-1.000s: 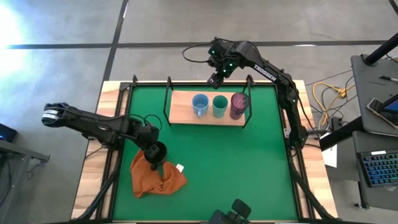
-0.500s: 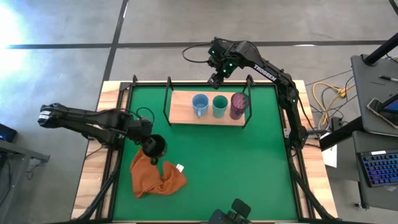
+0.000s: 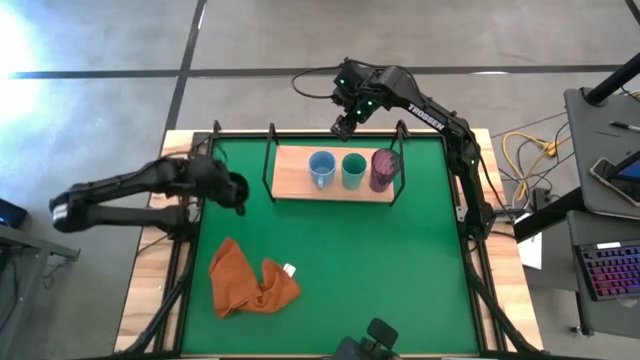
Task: Stack small to large cups/mugs on shelf
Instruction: Put the black mug on the shelf
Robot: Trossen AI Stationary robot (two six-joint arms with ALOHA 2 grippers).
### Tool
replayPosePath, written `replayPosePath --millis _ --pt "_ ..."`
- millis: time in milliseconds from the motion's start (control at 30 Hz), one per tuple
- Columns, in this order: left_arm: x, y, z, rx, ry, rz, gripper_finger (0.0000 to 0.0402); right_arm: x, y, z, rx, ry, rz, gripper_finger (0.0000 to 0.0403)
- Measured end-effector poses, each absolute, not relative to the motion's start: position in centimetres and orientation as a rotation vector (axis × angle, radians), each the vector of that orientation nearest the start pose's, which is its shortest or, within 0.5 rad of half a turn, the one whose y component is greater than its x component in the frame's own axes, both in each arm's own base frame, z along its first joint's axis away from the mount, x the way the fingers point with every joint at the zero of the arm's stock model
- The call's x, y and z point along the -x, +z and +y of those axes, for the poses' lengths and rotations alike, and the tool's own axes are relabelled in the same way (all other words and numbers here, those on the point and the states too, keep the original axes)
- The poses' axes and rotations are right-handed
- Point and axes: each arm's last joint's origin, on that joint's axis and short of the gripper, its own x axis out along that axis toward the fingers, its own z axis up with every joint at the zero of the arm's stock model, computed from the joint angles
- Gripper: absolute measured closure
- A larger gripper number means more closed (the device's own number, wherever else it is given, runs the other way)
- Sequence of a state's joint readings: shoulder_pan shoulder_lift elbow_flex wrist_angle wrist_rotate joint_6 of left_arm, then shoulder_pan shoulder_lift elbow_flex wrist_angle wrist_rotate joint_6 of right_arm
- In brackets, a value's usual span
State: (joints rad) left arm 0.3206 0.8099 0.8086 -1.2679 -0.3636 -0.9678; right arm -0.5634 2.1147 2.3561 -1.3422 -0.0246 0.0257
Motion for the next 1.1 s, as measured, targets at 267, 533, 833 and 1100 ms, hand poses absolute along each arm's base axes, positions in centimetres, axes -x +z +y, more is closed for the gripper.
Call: replayPosePath --millis 267,533,833,1100 --pt "-10.4 25.7 8.5 0.77 1.182 0.921 0.0395 -36.0 36.0 -22.3 -0.35 -0.494 1.064 0.0225" --pt "-12.7 25.4 13.6 0.742 1.101 0.898 0.0395 -36.5 36.0 -21.6 -0.354 -0.487 1.055 0.0227" --pt "-15.6 25.5 17.8 0.708 1.005 0.92 0.0395 -37.2 36.4 -21.9 -0.375 -0.516 0.957 0.023" --pt "-17.6 27.2 19.8 0.662 0.939 0.905 0.0395 -37.5 36.7 -22.1 -0.366 -0.519 0.907 0.023"
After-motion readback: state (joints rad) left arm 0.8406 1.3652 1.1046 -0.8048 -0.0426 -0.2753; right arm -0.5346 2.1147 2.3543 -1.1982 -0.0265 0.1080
